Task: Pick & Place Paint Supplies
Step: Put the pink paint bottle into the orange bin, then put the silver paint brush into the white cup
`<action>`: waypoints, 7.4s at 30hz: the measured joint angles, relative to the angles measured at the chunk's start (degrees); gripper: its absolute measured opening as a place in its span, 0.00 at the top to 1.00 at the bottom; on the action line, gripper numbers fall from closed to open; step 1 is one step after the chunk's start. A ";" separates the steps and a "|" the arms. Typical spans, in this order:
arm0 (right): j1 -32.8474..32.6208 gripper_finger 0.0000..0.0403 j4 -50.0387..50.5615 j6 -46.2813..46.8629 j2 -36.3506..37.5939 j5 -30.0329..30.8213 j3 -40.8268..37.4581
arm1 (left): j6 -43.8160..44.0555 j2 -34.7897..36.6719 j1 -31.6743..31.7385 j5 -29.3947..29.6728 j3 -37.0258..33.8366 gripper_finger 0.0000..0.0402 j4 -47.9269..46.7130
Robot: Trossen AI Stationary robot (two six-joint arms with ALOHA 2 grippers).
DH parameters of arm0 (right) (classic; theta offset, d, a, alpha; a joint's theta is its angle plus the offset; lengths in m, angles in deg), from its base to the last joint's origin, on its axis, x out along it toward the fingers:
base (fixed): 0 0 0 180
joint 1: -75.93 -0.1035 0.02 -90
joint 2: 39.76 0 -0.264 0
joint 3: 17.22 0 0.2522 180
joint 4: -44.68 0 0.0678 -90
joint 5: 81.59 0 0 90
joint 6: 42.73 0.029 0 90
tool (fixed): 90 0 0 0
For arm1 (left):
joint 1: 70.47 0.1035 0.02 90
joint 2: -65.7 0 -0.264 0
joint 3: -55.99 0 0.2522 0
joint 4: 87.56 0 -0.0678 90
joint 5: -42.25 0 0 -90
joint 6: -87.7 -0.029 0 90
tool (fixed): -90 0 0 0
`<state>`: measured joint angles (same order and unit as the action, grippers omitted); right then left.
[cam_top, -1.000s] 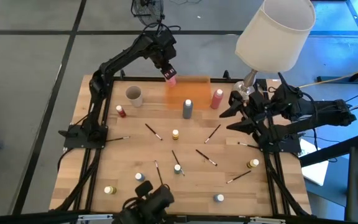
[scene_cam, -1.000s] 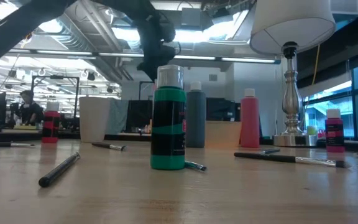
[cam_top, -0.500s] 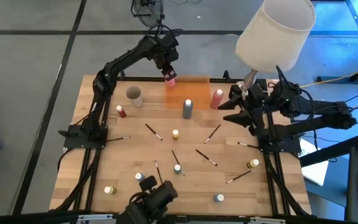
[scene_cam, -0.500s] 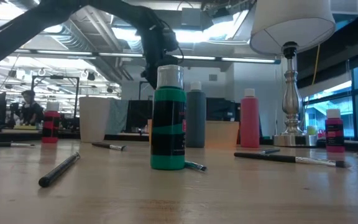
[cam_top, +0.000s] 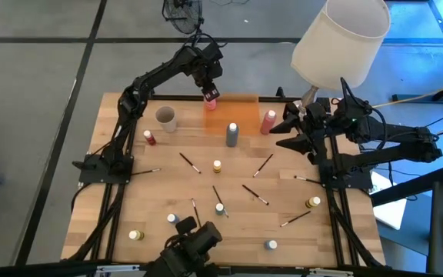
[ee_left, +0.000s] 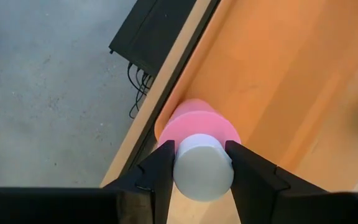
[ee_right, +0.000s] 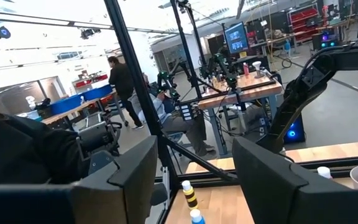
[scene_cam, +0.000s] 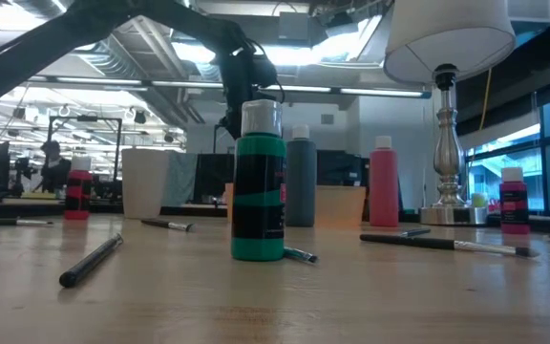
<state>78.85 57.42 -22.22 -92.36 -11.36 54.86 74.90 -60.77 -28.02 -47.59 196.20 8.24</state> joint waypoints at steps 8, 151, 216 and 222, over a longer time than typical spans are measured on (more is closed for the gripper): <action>0.20 0.47 0.72 0.07 0.03 -0.03 0.00 | 0.00 0.00 0.03 -0.07 0.00 0.66 0.16; -15.45 0.47 57.50 20.00 -2.75 5.00 0.00 | 47.36 62.22 -56.67 5.23 -58.66 0.32 6.60; -6.90 0.47 64.48 11.45 -28.96 11.41 -18.65 | 57.67 62.20 -72.00 13.66 -61.61 0.32 17.28; -6.90 0.47 61.49 5.83 -28.96 15.18 -18.93 | 57.68 62.20 -72.00 15.37 -61.61 0.32 20.54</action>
<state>71.94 118.91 -16.38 -121.32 3.82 35.93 132.59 1.43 -100.01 -32.21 134.59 28.78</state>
